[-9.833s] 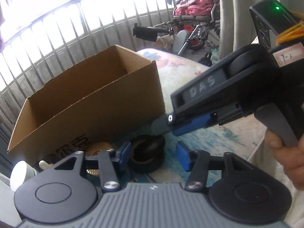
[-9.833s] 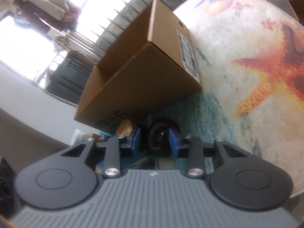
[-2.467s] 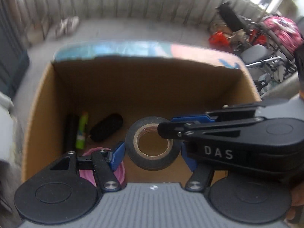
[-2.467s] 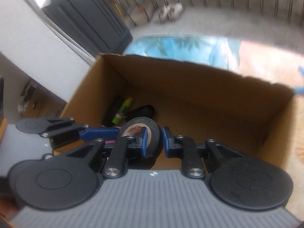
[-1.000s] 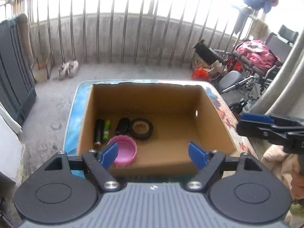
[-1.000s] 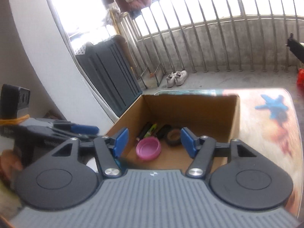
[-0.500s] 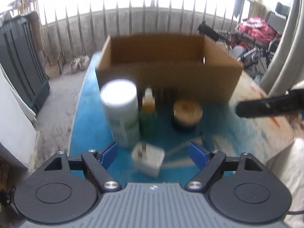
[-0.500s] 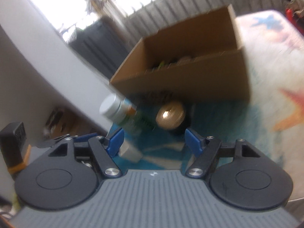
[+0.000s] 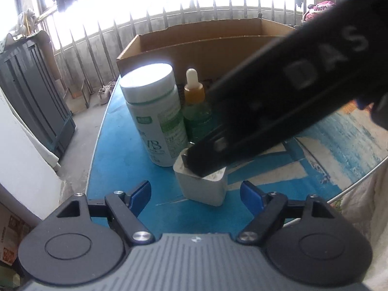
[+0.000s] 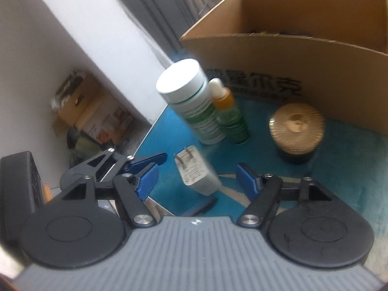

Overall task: Organize rigid objects
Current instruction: 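Move the right gripper to the white plug charger and grasp it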

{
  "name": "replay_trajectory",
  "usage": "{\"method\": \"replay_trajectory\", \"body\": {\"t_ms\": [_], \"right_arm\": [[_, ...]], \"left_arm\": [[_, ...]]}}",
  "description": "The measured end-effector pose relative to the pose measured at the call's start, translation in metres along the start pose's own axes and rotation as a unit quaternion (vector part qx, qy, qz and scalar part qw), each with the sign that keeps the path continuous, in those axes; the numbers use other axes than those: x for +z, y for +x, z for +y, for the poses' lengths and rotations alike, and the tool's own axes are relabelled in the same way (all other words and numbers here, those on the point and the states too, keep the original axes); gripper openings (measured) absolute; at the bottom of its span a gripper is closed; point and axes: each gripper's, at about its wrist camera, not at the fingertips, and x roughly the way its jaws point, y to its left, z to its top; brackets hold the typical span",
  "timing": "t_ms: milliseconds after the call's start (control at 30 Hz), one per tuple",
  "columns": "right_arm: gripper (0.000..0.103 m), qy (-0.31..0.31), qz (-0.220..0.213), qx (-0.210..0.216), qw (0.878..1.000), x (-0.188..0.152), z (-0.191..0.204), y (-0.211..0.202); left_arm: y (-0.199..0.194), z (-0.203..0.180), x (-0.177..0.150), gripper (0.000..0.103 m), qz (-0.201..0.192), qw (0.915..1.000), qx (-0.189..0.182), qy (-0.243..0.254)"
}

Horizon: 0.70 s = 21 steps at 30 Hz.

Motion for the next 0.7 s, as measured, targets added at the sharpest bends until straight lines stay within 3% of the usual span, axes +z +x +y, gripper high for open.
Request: {"method": "replay_trajectory", "body": {"t_ms": [367,567,700], "right_arm": [[0.056,-0.024,0.048,-0.020,0.998,0.009,0.002,0.040],[0.039,-0.029,0.059,-0.011,0.998,0.009,0.004,0.049],[0.037,-0.039,0.051,-0.019,0.998,0.007,0.009,0.048]], "left_arm": [[0.015,0.011,-0.004,0.063,0.000,0.9992,-0.030,-0.028],[0.017,0.009,-0.004,0.048,-0.005,0.9988,-0.039,-0.029],[0.016,0.007,-0.003,0.047,-0.003,0.9988,-0.037,-0.032]]}}
